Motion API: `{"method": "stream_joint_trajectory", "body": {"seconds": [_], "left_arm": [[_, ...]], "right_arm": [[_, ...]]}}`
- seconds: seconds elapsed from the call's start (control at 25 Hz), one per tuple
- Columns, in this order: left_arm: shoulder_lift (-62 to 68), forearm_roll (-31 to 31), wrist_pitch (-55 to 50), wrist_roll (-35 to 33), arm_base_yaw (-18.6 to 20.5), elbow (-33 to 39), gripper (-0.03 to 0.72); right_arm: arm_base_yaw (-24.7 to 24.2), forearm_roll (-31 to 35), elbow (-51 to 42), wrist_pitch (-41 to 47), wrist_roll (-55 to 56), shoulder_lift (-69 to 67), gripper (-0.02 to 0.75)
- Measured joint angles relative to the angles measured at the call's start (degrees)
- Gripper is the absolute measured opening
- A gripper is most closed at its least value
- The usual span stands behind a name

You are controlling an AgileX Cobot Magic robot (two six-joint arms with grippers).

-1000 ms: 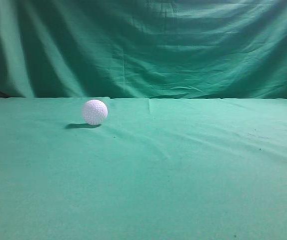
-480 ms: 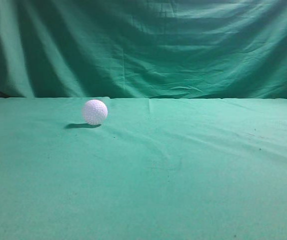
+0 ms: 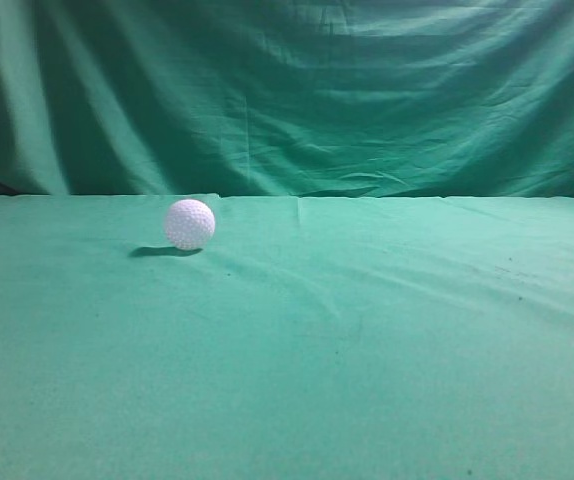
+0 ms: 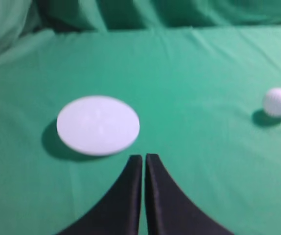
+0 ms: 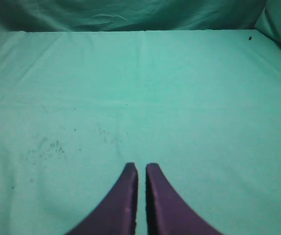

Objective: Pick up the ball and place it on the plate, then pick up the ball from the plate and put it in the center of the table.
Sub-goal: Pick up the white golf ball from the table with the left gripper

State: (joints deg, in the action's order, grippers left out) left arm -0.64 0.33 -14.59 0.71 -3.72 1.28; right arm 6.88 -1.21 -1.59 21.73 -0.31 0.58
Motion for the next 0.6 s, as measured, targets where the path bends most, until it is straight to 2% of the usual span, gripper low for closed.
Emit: {"method": "stream_joint_trajectory", "body": {"seconds": [0.4, 0.52, 0.6], "left_arm": [[0.00, -2.12, 9.20, 1.19, 0.00, 0.00, 0.000], [0.00, -6.38, 18.14, 7.64, 0.00, 0.00, 0.000], [0.00, -7.86, 23.18, 16.48, 0.00, 0.00, 0.000]], "right_arm": [[0.00, 0.00, 0.00, 0.00, 0.00, 0.00, 0.051], [0.00, 0.00, 0.00, 0.00, 0.00, 0.00, 0.051], [0.00, 0.00, 0.00, 0.00, 0.00, 0.00, 0.051]]}}
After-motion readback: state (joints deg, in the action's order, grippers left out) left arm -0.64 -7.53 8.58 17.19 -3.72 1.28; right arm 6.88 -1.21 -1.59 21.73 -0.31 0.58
